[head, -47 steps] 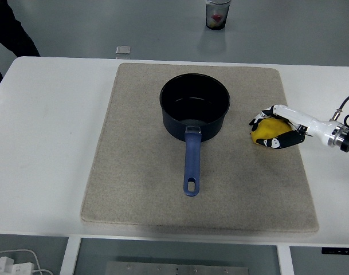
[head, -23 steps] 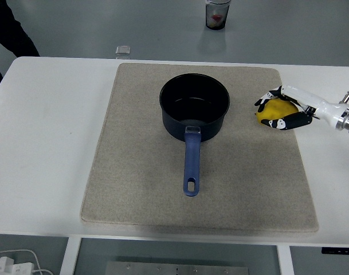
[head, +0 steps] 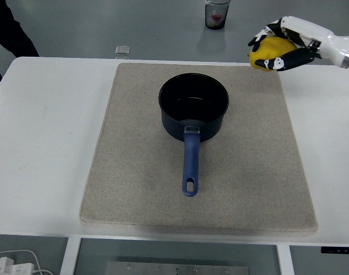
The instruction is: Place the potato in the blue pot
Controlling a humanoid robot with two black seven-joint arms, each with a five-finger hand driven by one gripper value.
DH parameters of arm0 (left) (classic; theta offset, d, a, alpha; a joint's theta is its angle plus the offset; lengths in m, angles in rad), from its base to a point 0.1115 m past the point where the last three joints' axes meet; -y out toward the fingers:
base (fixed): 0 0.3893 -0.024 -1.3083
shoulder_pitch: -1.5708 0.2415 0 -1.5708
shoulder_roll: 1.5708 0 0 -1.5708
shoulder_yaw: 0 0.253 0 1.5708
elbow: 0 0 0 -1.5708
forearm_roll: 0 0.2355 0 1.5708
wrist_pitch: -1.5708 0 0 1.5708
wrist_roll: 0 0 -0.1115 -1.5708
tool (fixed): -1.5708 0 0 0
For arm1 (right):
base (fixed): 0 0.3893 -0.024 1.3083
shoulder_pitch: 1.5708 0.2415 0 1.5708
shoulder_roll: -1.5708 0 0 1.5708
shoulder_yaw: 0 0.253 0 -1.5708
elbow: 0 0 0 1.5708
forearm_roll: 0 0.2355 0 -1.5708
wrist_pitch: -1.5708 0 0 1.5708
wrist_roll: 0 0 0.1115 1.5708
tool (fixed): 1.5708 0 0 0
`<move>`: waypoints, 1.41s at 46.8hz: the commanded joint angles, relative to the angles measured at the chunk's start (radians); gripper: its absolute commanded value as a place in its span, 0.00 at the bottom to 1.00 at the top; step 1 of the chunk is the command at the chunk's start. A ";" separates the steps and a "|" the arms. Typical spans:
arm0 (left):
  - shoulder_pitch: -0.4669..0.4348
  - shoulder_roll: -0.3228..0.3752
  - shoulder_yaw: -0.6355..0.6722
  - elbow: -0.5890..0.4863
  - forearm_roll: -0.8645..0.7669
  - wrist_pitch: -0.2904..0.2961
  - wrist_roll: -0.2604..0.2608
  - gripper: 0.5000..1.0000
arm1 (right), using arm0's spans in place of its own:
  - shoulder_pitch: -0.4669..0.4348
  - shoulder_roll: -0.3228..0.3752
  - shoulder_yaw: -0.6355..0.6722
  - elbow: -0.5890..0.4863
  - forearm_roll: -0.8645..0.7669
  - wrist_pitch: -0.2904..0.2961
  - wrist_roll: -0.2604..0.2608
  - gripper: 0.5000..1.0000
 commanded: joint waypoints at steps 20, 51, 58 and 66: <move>0.001 0.000 -0.002 0.000 0.000 0.000 0.000 0.99 | 0.039 0.350 -0.045 -0.253 0.044 0.001 -0.002 0.00; -0.001 0.000 -0.002 0.000 0.000 0.000 0.000 0.99 | 0.030 0.393 -0.044 -0.290 0.058 0.002 -0.002 0.00; -0.001 0.000 -0.002 0.000 0.000 0.000 0.000 0.99 | 0.025 0.394 -0.044 -0.303 0.059 0.001 -0.002 0.00; -0.001 0.000 -0.002 0.002 0.000 0.000 0.000 0.99 | 0.018 0.397 -0.041 -0.306 0.059 -0.002 -0.002 0.00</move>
